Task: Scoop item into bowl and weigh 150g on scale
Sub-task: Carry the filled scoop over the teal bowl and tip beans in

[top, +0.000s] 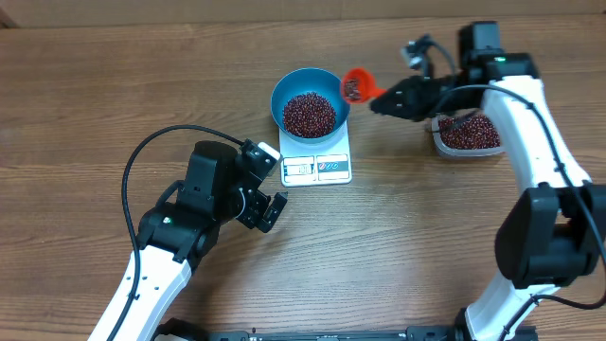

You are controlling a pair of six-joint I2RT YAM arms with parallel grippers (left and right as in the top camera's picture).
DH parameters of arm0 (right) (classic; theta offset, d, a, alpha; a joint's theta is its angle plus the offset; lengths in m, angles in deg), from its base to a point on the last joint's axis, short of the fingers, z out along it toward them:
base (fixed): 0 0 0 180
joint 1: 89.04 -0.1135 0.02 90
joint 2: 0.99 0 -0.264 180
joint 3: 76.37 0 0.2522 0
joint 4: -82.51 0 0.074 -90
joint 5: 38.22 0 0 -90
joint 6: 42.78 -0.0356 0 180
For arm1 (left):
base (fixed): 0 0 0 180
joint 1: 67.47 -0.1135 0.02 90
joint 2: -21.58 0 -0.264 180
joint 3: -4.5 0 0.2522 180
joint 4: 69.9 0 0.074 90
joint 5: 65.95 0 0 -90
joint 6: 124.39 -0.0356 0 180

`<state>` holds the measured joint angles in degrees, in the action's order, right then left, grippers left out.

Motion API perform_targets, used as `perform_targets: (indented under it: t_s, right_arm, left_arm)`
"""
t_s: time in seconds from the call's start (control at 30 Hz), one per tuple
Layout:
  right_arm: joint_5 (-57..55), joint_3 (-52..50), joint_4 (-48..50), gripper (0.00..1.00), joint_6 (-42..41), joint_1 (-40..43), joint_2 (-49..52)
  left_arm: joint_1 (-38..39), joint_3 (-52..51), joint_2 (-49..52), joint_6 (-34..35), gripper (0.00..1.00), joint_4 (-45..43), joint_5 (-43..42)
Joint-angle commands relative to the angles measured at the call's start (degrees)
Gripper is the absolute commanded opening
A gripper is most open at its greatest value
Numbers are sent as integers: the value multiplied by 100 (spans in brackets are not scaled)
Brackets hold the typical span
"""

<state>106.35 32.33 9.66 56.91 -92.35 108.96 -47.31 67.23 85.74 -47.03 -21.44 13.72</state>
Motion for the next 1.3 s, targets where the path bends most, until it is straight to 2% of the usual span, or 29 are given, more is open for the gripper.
perform_targets:
  t_s: [0.0,0.3,0.67,1.0,1.27]
  right_arm:
    - [-476,153,280,4,-634,-369,-236]
    - [-2037,168,844,4,-846,-1279,-238]
    - [-3882,492,850,4,-772,-1853,-238]
    - [-5281,898,734,4,-162,-2389,-238]
    - [-7383,1051,695,4,173,-3034,-238]
  left_arm:
    - [11,-46,31,-131,100,0,-68]
    - [11,-46,31,-131,100,-2,-68]
    - [11,-46,31,-131,100,-2,-66]
    - [11,-46,31,-131,100,-2,-68]
    - [11,-46,31,-131,99,-2,-68]
